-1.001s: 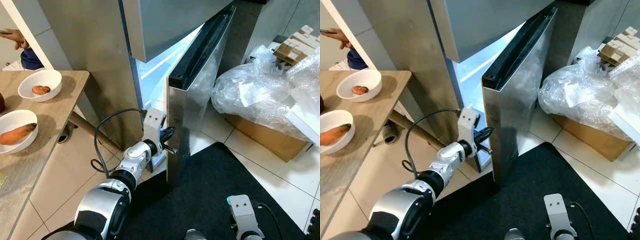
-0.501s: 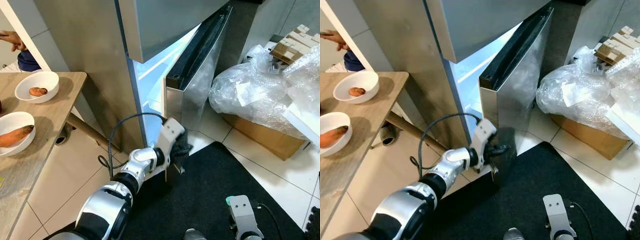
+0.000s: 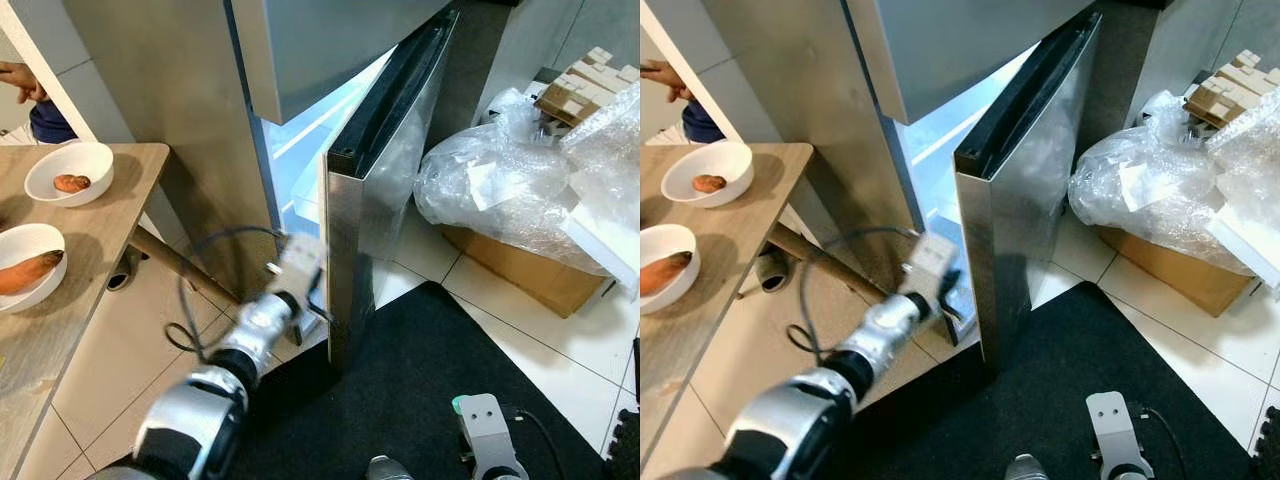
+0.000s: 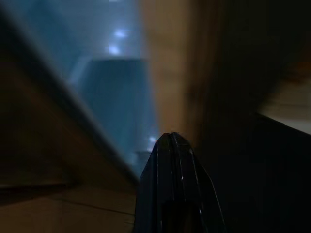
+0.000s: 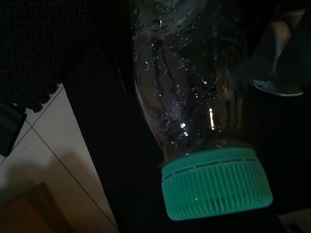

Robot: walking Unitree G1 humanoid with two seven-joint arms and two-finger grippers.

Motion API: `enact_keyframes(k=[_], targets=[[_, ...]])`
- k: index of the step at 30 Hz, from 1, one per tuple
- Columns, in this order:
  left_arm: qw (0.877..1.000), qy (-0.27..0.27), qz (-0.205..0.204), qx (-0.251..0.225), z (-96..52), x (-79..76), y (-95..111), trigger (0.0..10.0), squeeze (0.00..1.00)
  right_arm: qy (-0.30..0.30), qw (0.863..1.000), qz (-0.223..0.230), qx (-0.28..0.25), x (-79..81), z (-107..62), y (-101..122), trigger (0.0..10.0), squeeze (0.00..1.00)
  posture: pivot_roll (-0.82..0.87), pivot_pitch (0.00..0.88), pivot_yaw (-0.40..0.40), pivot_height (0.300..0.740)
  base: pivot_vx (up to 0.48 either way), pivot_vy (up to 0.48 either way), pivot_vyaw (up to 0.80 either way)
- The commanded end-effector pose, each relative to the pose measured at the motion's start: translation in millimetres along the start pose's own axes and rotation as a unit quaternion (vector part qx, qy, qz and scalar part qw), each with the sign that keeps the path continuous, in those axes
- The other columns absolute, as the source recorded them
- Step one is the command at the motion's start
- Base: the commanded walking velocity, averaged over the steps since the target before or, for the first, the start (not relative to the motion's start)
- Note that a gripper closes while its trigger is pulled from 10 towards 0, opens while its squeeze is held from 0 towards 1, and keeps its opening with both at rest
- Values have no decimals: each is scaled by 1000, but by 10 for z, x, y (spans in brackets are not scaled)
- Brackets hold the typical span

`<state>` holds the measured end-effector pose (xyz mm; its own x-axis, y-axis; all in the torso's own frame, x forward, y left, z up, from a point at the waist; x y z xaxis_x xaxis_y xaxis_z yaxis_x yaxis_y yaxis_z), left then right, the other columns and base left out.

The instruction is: Restocking fridge

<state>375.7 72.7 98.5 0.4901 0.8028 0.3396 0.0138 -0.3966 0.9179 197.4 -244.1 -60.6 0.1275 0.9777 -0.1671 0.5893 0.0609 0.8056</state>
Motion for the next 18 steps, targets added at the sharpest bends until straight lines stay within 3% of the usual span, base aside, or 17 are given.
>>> enact_keyframes(k=[1,7,8,12,18], targets=[[1000,10,-7,16,-29,45,-76,10000,0,6,1000,1,9,39,-15,-48,10000,0,-208,205,89,740,0,0,0],[999,39,-17,12,-3,87,-13,10000,0,10,1000,-4,6,39,8,-5,10000,0,-200,207,74,740,0,0,0],[999,35,-39,2,31,28,49,10000,0,15,1000,-8,4,48,17,14,10000,0,-186,218,55,740,0,0,0],[998,24,-61,-13,80,-76,146,10000,0,26,999,-18,4,69,22,24,10000,0,-175,233,46,740,0,0,0],[997,11,-65,-34,132,-156,287,10000,0,31,999,-23,4,77,17,17,10000,0,-172,245,54,740,0,0,0]])
Point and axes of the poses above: a point about 5 cm out from each wrist's last joint towards the gripper, its own z axis pointing out of the wrist towards the gripper, its own y axis along the axis of the wrist's last joint, x = y × z, the point moved 1 cm from there along z, pointing out of the wrist towards the gripper, and after that the axes turned 14 degrees about z, right-handed, at the moved point
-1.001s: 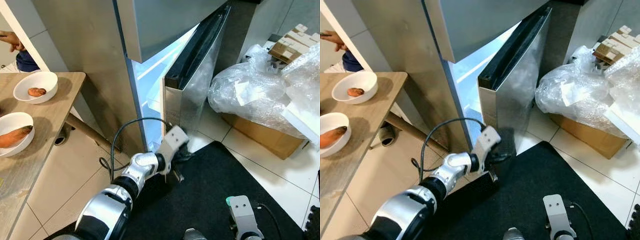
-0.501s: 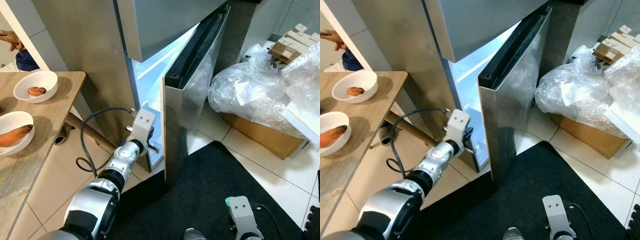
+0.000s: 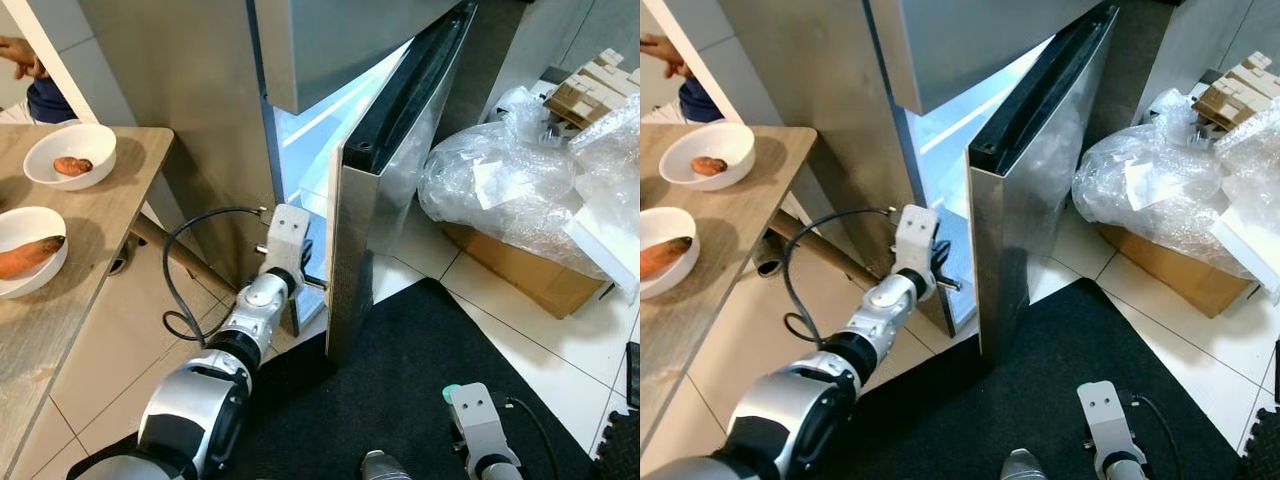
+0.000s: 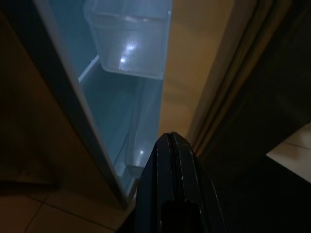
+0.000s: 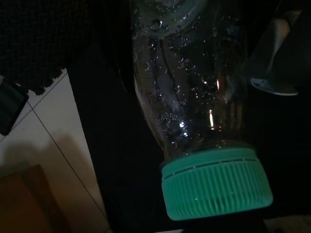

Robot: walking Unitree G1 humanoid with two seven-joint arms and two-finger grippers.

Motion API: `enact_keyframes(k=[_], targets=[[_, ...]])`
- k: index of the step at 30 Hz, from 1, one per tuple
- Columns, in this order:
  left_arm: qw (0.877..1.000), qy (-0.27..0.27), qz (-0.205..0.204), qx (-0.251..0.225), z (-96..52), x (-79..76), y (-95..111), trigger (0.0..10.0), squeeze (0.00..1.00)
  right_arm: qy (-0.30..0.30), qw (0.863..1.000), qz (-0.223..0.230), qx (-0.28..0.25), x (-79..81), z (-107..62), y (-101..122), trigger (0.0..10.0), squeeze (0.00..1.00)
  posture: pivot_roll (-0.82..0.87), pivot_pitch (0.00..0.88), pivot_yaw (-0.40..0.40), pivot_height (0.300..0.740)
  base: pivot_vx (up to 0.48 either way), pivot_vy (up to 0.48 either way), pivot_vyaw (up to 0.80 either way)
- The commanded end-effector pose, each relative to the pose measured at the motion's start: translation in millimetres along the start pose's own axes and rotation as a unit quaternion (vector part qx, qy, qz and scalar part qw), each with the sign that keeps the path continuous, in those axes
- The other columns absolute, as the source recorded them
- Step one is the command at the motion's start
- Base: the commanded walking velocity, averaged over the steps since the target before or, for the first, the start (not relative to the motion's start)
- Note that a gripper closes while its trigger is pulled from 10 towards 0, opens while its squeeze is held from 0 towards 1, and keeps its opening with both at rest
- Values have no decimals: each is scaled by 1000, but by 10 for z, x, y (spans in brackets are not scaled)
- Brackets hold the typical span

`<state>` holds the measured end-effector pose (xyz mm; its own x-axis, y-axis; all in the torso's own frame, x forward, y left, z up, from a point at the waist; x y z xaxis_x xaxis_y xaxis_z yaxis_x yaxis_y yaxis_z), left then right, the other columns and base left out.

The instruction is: Restocking fridge

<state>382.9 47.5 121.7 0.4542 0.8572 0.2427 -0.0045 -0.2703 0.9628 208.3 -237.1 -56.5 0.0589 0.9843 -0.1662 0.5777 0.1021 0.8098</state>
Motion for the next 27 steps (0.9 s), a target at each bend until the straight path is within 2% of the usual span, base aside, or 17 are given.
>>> enact_keyframes(k=[1,6,9,12,13,17,19,24,25,27], targets=[[1000,-11,-6,1,21,-89,16,10000,0,3,1000,-4,13,3,-32,-79,10000,0,-174,247,56,740,0,0,0],[1000,-9,11,-13,79,-131,159,10000,0,1,1000,-4,8,-16,-27,-58,10000,0,-185,249,64,740,0,0,0],[999,-27,18,-25,135,-238,297,10000,0,-2,1000,-3,7,-31,-34,-62,10000,0,-187,249,65,740,0,0,0],[999,-41,9,-31,158,-318,360,10000,0,-2,1000,-2,7,-34,-41,-73,10000,0,-185,250,65,740,0,0,0],[998,-59,3,-38,179,-406,425,10000,0,-2,1000,-2,9,-31,-49,-87,10000,0,-186,250,68,740,0,0,0],[996,-74,0,-41,192,-473,468,10000,0,-2,1000,-1,9,-27,-51,-93,10000,0,-188,251,70,740,0,0,0],[992,-113,-7,-51,203,-614,540,10000,0,-2,1000,-1,10,-23,-60,-107,10000,0,-190,254,75,740,0,0,0],[986,-155,-11,-65,203,-769,618,10000,0,-2,1000,0,12,-22,-74,-132,10000,0,-190,253,78,740,0,0,0],[980,-183,-10,-74,196,-871,662,10000,0,-2,1000,1,14,-24,-85,-148,10000,0,-188,255,78,740,0,0,0],[980,-183,-10,-74,196,-871,662,10000,0,-2,1000,1,14,-24,-85,-148,10000,0,-188,255,78,740,0,0,0]])
Point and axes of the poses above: a point about 5 cm out from each wrist's last joint towards the gripper, its own z axis pointing out of the wrist towards the gripper, its own y axis along the axis of the wrist's last joint, x = y × z, the point moved 1 cm from there along z, pointing out of the wrist towards the gripper, and after that the axes turned 14 degrees about z, right-handed, at the moved point
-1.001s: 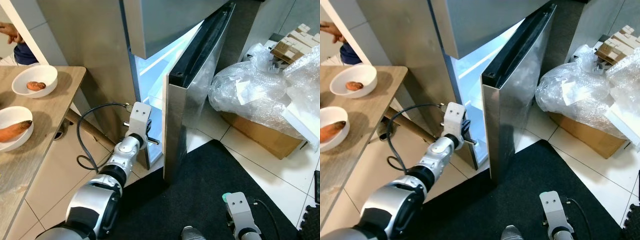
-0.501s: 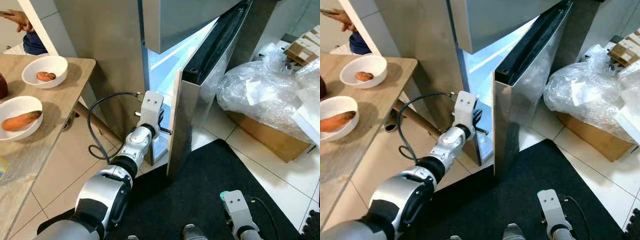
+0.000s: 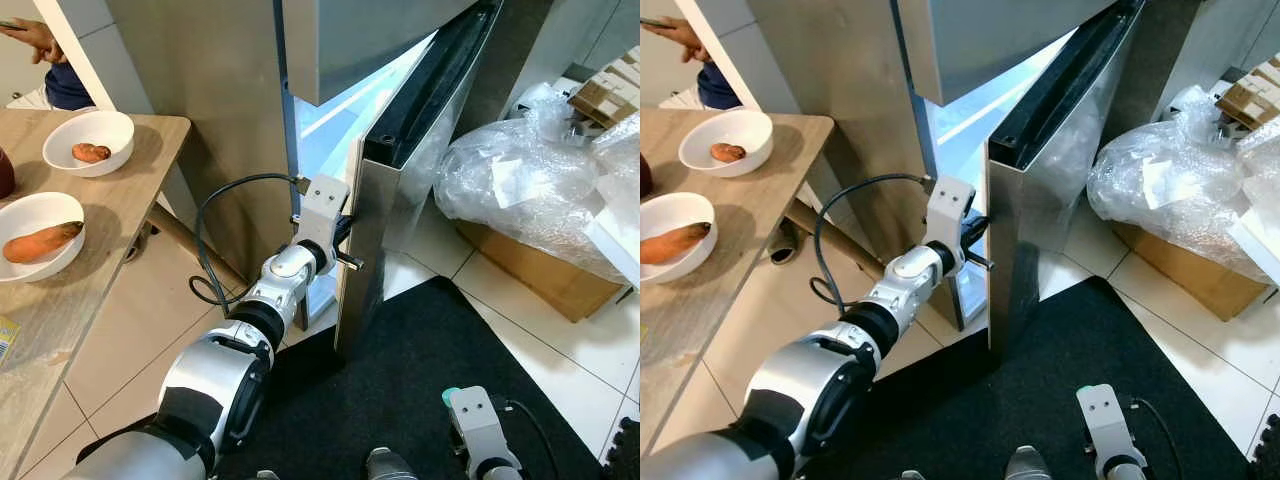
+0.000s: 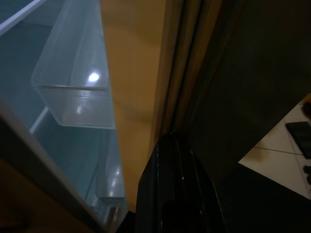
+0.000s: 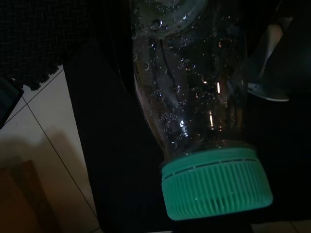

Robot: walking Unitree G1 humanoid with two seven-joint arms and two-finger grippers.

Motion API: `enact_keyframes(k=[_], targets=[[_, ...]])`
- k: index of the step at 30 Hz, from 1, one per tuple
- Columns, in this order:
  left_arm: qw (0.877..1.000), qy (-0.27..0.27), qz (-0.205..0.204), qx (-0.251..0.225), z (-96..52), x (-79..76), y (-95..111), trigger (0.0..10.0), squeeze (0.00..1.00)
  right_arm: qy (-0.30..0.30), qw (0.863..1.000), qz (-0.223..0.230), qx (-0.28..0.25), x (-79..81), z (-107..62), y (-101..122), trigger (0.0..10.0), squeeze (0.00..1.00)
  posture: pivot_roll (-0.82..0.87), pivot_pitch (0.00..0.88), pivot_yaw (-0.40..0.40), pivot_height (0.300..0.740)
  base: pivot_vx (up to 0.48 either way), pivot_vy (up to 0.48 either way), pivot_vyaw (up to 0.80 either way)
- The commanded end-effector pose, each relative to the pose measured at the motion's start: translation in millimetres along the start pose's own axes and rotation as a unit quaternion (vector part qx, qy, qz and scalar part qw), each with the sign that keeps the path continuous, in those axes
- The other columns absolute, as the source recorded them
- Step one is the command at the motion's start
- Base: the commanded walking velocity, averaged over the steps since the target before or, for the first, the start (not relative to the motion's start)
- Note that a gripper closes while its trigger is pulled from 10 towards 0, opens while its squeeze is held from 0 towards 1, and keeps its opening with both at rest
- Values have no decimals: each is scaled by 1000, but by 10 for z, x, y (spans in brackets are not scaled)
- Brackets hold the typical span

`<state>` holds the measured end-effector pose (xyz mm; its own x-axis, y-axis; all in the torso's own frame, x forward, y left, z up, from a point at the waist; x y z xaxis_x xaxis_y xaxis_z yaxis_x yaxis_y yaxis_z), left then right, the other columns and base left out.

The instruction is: Restocking fridge

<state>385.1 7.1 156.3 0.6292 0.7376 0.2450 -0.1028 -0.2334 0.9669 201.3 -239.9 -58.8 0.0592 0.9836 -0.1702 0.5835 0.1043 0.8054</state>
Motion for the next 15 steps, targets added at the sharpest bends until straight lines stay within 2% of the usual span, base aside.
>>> enact_keyframes(k=[1,2,3,4,5,6,8,9,10,11,14,15], targets=[[995,-89,-22,-30,197,-628,236,10000,0,-1,1000,3,11,3,-47,-92,10000,0,-188,255,78,740,0,0,0],[993,-110,-14,-34,202,-706,250,10000,0,-1,1000,3,11,0,-52,-100,10000,0,-186,253,79,740,0,0,0],[993,-110,-14,-34,202,-706,250,10000,0,-1,1000,3,11,0,-52,-100,10000,0,-186,253,79,740,0,0,0],[990,-133,-10,-39,206,-794,269,10000,0,-1,1000,4,12,-1,-56,-107,10000,0,-185,253,79,740,0,0,0],[990,-133,-10,-39,206,-794,269,10000,0,-1,1000,4,12,-1,-56,-107,10000,0,-185,253,79,740,0,0,0],[987,-156,-8,-44,208,-885,286,10000,0,-1,1000,4,13,-1,-59,-114,10000,0,-184,254,79,740,0,0,0],[987,-156,-8,-44,208,-885,286,10000,0,-1,1000,4,13,-1,-59,-114,10000,0,-184,254,79,740,0,0,0],[981,-185,-10,-53,206,-1001,310,10000,0,0,1000,4,14,3,-62,-121,10000,0,-184,256,80,740,0,0,0],[981,-185,-10,-53,206,-1001,310,10000,0,0,1000,4,14,3,-62,-121,10000,0,-184,256,80,740,0,0,0],[967,-245,-19,-69,182,-1214,343,10000,0,3,1000,5,16,15,-68,-134,10000,0,-183,252,80,740,0,0,0],[967,-245,-19,-69,182,-1214,343,10000,0,3,1000,5,16,15,-68,-134,10000,0,-183,252,80,740,0,0,0],[948,-305,-29,-86,143,-1424,377,10000,0,6,1000,5,19,29,-75,-150,10000,0,-184,249,80,740,0,0,0]])
Point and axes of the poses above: a point about 5 cm out from each wrist's last joint towards the gripper, its own z axis pointing out of the wrist towards the gripper, its own y axis along the axis of the wrist's last joint, x = y × z, the point moved 1 cm from there along z, pointing out of the wrist towards the gripper, and after that the axes turned 14 degrees about z, right-handed, at the moved point
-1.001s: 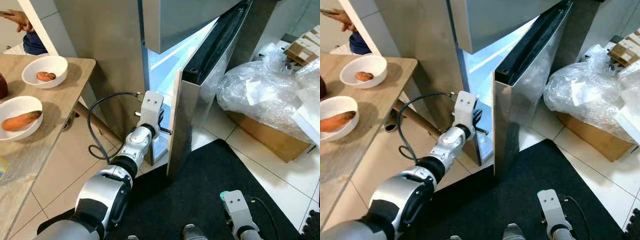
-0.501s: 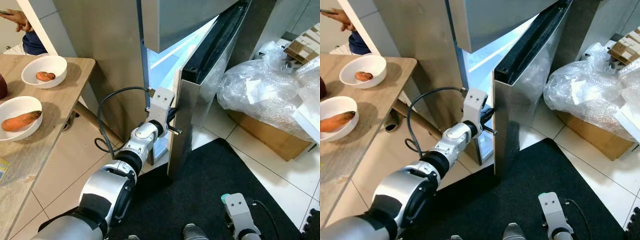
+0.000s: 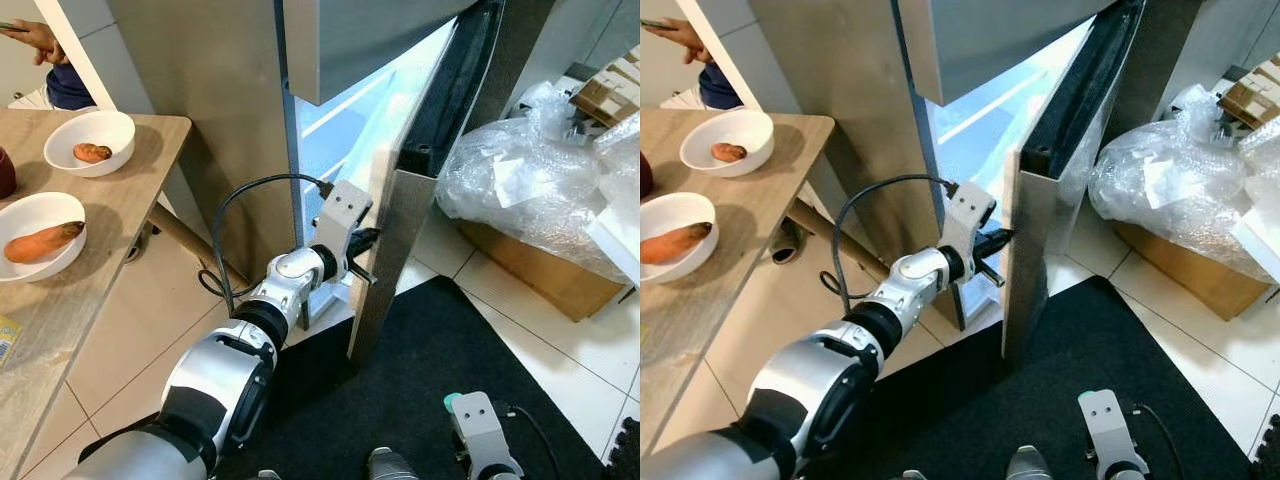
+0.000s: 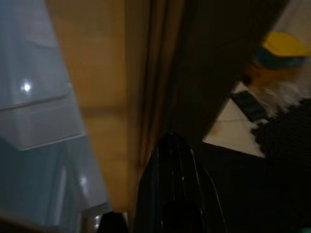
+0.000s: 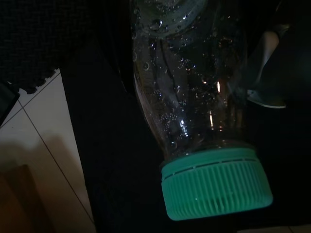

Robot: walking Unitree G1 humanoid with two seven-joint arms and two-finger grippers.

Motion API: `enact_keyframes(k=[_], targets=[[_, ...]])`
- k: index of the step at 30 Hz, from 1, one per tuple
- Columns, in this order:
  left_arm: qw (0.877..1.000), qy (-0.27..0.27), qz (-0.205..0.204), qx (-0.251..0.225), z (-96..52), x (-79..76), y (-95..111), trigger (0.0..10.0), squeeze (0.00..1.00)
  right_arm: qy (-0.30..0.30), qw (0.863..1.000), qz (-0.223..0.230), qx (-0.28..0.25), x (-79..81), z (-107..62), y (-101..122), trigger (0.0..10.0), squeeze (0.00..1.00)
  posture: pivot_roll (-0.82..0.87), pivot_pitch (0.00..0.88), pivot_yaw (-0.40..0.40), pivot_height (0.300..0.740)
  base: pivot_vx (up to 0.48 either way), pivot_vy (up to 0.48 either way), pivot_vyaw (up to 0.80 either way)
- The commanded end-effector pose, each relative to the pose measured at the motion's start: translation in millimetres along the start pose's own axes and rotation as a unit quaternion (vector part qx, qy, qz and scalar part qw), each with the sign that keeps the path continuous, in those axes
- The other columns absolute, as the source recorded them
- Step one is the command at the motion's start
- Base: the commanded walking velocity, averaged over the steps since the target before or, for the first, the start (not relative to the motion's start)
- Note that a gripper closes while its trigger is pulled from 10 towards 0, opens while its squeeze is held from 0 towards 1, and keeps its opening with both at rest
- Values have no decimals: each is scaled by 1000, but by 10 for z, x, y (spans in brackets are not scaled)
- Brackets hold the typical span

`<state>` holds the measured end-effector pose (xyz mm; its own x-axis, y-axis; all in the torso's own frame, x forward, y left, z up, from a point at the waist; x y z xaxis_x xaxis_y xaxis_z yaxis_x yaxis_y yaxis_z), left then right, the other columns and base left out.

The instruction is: Restocking fridge

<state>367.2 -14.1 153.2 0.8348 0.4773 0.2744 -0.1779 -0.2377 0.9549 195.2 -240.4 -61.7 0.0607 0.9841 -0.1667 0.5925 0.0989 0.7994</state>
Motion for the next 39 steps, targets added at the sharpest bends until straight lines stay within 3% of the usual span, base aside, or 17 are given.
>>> enact_keyframes(k=[1,3,6,8,10,11,15,18,23,26,28,29,30,32,34,36,39], targets=[[986,-142,-50,-77,520,-1015,391,10000,0,5,1000,3,13,32,-42,-92,10000,0,-184,249,80,740,0,0,0],[961,-240,-74,-112,541,-1375,465,10000,0,19,999,-5,39,91,-81,-204,10000,0,-186,240,83,740,0,0,0],[953,-261,-93,-124,534,-1446,480,10000,0,24,998,-12,49,105,-108,-262,10000,0,-181,237,83,740,0,0,0],[941,-265,-142,-151,475,-1428,435,10000,0,13,997,-11,74,38,-202,-422,10000,0,-176,219,85,740,0,0,0],[941,-265,-142,-151,475,-1428,435,10000,0,13,997,-11,74,38,-202,-422,10000,0,-176,219,85,740,0,0,0],[944,-238,-157,-164,383,-1267,321,10000,0,4,997,-9,82,-18,-258,-498,10000,0,-179,202,95,740,0,0,0],[953,-201,-157,-163,248,-1077,155,10000,0,0,996,-8,87,-53,-299,-552,10000,0,-178,193,98,740,0,0,0],[968,-106,-168,-154,-273,-682,-269,10000,0,-1,996,-8,91,-95,-338,-595,10000,0,-176,162,101,740,0,0,0],[969,-89,-174,-152,-414,-631,-342,10000,0,-1,996,-8,91,-102,-339,-595,10000,0,-175,159,100,740,0,0,0],[979,17,-173,-107,-1049,-512,-687,10000,0,16,999,-1,52,-85,-229,-392,10000,0,-156,135,83,740,0,0,0],[980,47,-170,-91,-1168,-484,-761,10000,0,22,999,2,40,-73,-198,-329,10000,0,-155,134,81,740,0,0,0],[979,130,-152,-27,-1336,-357,-1047,10000,0,37,999,-3,15,-18,-114,-175,10000,0,-143,130,70,740,0,0,0],[979,130,-152,-27,-1336,-357,-1047,10000,0,37,999,-3,15,-18,-114,-175,10000,0,-143,130,70,740,0,0,0],[970,199,-127,55,-1517,-302,-1315,10000,0,45,999,-13,3,33,-47,-64,10000,0,-140,130,68,740,0,0,0],[970,199,-127,55,-1517,-302,-1315,10000,0,45,999,-13,3,33,-47,-64,10000,0,-140,130,68,740,0,0,0],[952,252,-117,129,-1652,-283,-1522,10000,0,46,999,-16,2,60,-15,-23,10000,0,-136,131,64,740,0,0,0],[936,289,-135,151,-1779,-306,-1620,10000,0,51,999,-20,-1,87,3,7,10000,0,-140,133,62,740,0,0,0]])
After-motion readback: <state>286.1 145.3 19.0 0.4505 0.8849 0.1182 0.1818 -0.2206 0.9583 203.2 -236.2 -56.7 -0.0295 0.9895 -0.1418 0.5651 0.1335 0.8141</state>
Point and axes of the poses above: a point about 5 cm out from each wrist's last joint towards the gripper, its own z axis pointing out of the wrist towards the gripper, its own y axis along the axis of the wrist's last joint, x = y × z, the point moved 1 cm from there along z, pointing out of the wrist towards the gripper, and after that the axes turned 14 degrees about z, right-handed, at the moved point
